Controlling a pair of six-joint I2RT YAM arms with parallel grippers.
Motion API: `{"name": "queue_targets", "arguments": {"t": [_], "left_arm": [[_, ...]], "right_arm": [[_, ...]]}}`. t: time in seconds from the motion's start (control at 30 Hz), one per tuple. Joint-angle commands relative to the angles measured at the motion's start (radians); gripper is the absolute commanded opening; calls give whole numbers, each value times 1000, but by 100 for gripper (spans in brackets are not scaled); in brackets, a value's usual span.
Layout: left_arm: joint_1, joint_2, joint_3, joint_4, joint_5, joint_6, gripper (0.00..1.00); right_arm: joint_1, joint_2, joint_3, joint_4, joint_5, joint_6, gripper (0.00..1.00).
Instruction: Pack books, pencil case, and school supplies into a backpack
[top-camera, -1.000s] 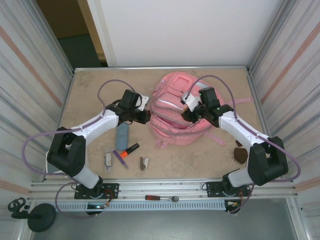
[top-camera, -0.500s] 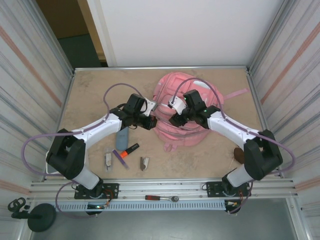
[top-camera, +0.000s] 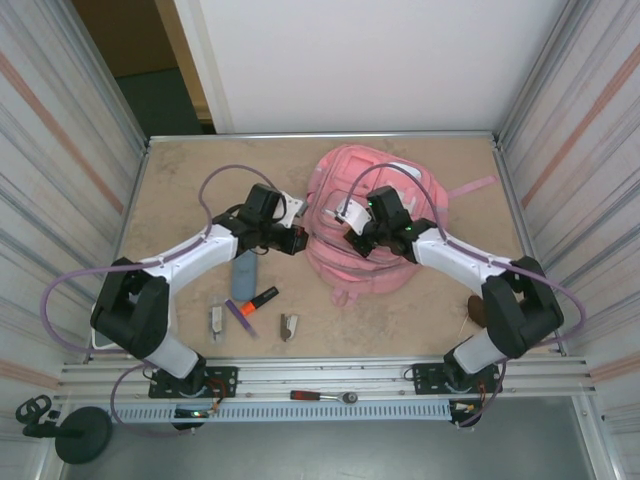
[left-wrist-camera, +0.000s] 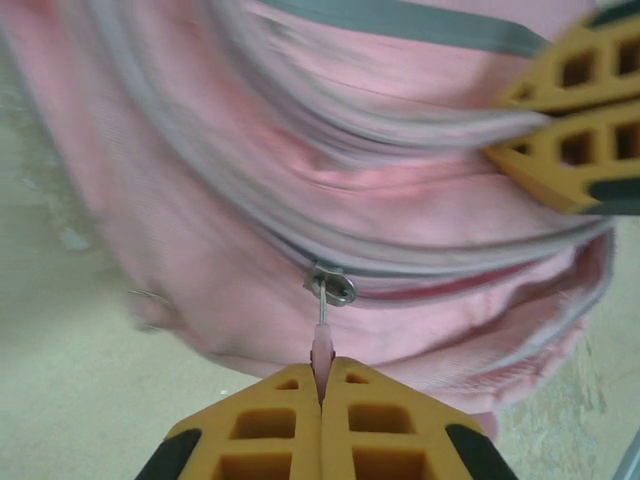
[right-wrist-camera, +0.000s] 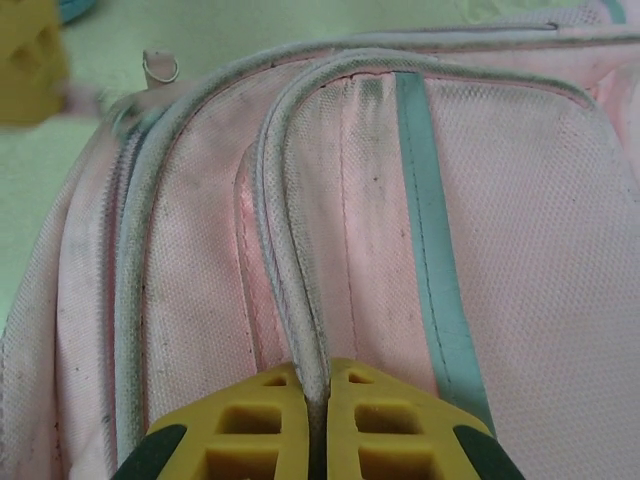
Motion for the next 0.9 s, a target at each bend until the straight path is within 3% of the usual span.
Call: {"name": "queue_targets", "arguments": {"t": [0.0,0.13,0.4,0.53,0.7,0.87], "left_arm": [[67,-13,27,15,-28,30,0],[108,71,91,26,-73,33,0],[113,368,356,37,-73,-9,0],[117,457,452,62,-50,-59,20],[122,347,350,102,-137,-69,38],[126,77,90,105,-229,-82,49]], "right_arm": [[-55,-94,-64,-48,-40,-52,0],[-93,-141,-87,-19,-120,-51,0],[-121,-94,-20,30,-262,-30,0],[-157,-86,-4,56,-325,1,0],[-187,-89,15,60,-298,77,0],[-200,-82,88,31,-297,207,0]]}}
